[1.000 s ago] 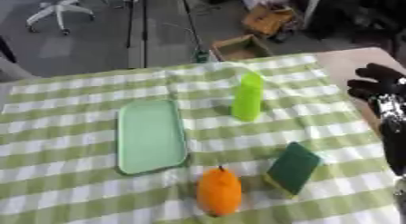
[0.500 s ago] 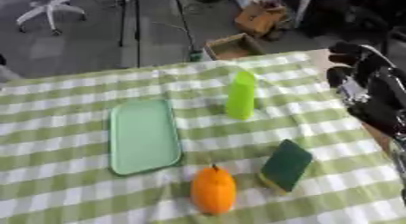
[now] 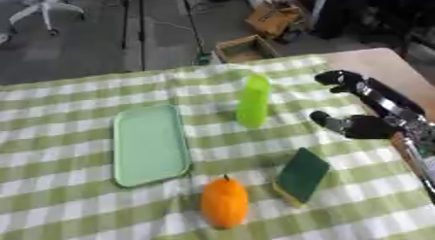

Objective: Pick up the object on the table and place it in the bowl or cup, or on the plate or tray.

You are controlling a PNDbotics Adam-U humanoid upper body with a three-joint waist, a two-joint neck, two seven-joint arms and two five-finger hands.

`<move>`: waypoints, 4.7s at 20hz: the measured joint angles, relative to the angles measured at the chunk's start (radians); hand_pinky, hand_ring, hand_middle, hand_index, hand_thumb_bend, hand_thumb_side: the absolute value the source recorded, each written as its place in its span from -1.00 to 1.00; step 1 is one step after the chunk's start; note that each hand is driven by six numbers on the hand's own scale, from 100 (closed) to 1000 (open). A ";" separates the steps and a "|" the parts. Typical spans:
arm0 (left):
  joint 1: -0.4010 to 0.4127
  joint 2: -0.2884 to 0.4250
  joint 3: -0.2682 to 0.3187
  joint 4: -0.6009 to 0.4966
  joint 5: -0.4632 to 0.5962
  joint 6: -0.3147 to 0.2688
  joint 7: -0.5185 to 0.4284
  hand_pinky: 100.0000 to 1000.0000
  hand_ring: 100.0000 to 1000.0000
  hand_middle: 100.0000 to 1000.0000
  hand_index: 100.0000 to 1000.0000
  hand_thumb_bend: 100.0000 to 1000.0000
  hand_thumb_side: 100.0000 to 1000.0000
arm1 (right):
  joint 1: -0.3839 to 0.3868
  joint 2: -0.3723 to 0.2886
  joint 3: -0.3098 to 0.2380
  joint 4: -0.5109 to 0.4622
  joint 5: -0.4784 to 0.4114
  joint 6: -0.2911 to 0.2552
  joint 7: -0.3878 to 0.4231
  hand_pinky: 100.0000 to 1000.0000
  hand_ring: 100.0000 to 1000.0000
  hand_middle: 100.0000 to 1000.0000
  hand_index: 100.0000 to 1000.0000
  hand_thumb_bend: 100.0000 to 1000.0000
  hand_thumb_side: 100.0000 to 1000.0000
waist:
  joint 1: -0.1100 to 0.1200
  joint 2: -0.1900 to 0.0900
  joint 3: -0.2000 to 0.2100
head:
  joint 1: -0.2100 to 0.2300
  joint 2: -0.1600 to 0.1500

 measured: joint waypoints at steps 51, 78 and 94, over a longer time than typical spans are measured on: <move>0.003 0.010 -0.013 0.000 -0.004 -0.009 -0.053 0.61 0.33 0.46 0.67 -0.35 1.00 | -0.048 -0.069 0.269 0.069 0.205 -0.102 0.325 0.82 0.91 0.81 0.88 0.31 -0.20 | -0.021 0.000 0.020 | -0.021 0.027; 0.009 0.027 -0.013 0.000 -0.007 -0.011 -0.063 0.61 0.34 0.47 0.68 -0.35 1.00 | 0.002 -0.201 0.263 0.030 0.203 -0.133 0.294 0.63 0.74 0.72 0.84 0.26 -0.19 | -0.042 0.000 0.006 | -0.018 0.034; 0.009 0.027 -0.013 0.000 -0.007 -0.011 -0.063 0.61 0.34 0.47 0.68 -0.38 1.00 | 0.001 -0.176 0.288 0.044 0.370 -0.260 0.167 -0.78 -0.48 -0.46 -0.30 -0.09 -0.85 | -0.042 0.000 0.007 | -0.020 0.034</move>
